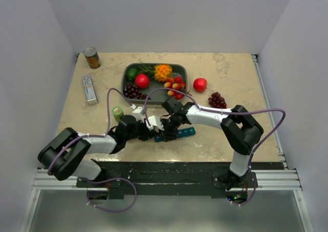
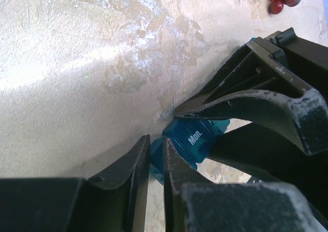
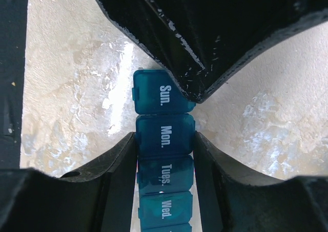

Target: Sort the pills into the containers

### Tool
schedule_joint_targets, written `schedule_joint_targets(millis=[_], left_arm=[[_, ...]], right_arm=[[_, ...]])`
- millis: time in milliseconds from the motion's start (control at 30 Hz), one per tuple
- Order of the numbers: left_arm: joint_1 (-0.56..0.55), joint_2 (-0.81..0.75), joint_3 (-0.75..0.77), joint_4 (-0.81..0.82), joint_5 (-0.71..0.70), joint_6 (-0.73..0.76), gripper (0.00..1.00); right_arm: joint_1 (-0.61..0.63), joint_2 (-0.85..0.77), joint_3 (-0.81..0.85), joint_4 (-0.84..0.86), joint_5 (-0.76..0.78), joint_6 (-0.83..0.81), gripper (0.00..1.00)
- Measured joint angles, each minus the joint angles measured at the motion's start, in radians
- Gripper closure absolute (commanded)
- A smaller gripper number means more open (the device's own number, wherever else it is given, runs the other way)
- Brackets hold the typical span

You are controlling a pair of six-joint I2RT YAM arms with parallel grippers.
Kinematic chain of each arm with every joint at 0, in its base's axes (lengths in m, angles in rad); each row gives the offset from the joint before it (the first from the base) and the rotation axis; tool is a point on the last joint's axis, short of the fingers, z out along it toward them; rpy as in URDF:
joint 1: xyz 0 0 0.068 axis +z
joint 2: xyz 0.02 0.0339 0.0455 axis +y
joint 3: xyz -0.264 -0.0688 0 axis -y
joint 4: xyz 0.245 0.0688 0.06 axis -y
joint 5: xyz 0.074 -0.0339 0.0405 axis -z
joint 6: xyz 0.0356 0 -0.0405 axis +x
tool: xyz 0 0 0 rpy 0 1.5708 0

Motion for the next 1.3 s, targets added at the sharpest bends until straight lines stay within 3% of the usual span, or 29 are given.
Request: schedule_joint_targets(millis=[467, 800, 1000, 1133, 1300], left_arm=[[-0.039, -0.009, -0.001, -0.006, -0.057, 0.002, 0.82], [-0.072, -0.037, 0.016, -0.166, -0.010, 0.000, 0.73], [-0.072, -0.061, 0.035, -0.232, -0.023, -0.002, 0.67], [-0.072, -0.085, 0.037, -0.264, -0.024, 0.000, 0.60], [-0.074, -0.171, 0.037, -0.320, -0.023, 0.010, 0.50]], right_arm=[[-0.055, 0.029, 0.037, -0.052, -0.043, 0.089, 0.86], [-0.089, 0.029, 0.037, 0.063, 0.055, 0.085, 0.83], [-0.089, 0.029, 0.037, 0.077, 0.065, 0.081, 0.72], [-0.089, 0.028, 0.035, 0.083, 0.072, 0.074, 0.57], [-0.089, 0.023, 0.029, 0.082, 0.076, 0.066, 0.46]])
